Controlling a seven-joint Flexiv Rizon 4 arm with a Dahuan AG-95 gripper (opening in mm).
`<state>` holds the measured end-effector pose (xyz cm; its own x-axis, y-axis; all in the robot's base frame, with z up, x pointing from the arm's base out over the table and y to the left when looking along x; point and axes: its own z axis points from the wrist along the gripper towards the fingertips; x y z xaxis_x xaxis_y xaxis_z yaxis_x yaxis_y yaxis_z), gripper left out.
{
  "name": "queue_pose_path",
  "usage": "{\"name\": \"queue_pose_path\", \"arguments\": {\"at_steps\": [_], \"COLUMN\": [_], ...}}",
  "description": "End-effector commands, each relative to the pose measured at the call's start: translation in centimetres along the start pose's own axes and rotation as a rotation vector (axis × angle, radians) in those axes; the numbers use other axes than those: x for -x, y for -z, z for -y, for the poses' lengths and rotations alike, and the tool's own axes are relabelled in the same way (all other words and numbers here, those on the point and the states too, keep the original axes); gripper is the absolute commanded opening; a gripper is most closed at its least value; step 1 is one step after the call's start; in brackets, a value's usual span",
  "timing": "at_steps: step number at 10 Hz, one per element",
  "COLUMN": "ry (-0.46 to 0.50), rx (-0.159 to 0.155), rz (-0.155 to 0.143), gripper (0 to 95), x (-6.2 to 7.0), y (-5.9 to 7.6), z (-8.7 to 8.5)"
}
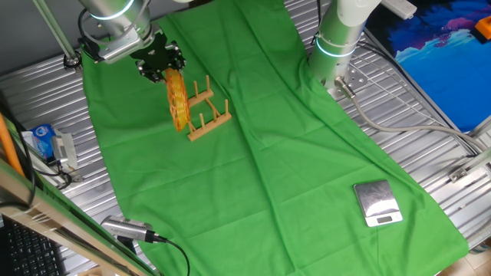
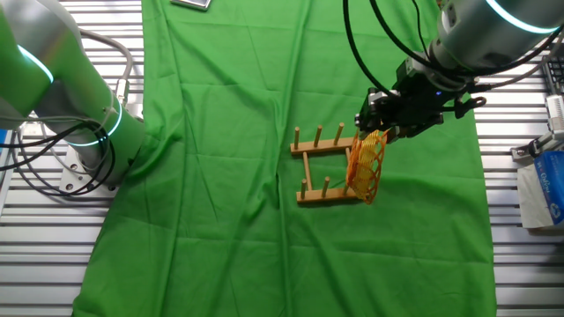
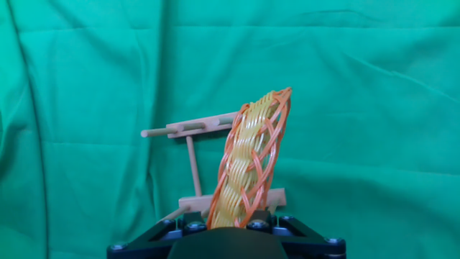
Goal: Take the dish off the dish rack
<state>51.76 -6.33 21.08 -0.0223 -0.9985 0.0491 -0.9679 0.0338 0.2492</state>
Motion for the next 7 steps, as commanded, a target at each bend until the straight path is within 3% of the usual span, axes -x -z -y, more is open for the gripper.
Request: {"name": "queue_pose_path", "arguments": {"at_steps": [1, 7], "ry": [-0.001, 0.007], "rx": [0.000, -0.006], "rz": [0.001, -0.007], "gripper": [38.0, 38.0], "x": [-0.01, 0.30], "y": [-0.02, -0.21], "z": [0.07, 0.48]}}
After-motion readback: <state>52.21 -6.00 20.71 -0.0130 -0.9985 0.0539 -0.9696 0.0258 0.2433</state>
